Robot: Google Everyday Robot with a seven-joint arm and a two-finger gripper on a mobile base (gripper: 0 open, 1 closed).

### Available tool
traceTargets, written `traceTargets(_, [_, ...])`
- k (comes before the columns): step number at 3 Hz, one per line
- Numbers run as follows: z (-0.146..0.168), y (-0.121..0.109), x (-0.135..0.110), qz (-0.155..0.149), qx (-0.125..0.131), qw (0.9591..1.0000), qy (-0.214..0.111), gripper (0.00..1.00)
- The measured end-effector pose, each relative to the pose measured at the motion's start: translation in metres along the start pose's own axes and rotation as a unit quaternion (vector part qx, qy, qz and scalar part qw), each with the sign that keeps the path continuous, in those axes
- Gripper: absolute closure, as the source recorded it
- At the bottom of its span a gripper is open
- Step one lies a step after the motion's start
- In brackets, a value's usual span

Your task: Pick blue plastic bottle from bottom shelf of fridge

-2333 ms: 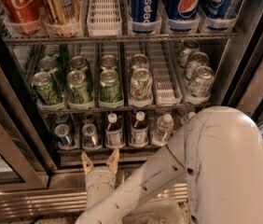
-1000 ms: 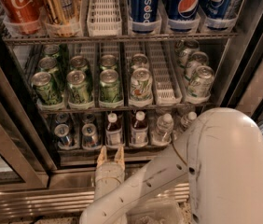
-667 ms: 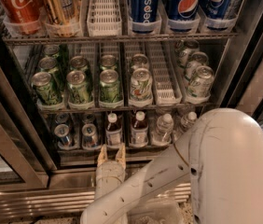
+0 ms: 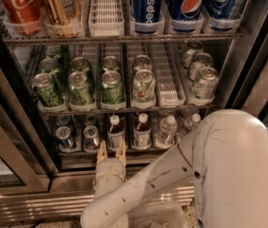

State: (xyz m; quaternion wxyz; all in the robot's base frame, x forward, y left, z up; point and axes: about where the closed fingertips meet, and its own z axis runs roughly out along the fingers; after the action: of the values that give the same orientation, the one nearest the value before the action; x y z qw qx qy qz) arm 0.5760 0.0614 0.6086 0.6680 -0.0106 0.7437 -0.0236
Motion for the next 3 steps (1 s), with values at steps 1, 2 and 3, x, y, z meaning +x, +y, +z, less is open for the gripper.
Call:
traceTargets(1, [0.006, 0.005, -0.008, 0.006, -0.003, 0.9999, -0.009, 0.35])
traceTargets(2, [0.016, 0.006, -0.011, 0.01, -0.001, 0.9999, -0.013, 0.35])
traceTargets(3, [0.026, -0.001, -0.005, 0.013, 0.01, 0.9998, -0.005, 0.34])
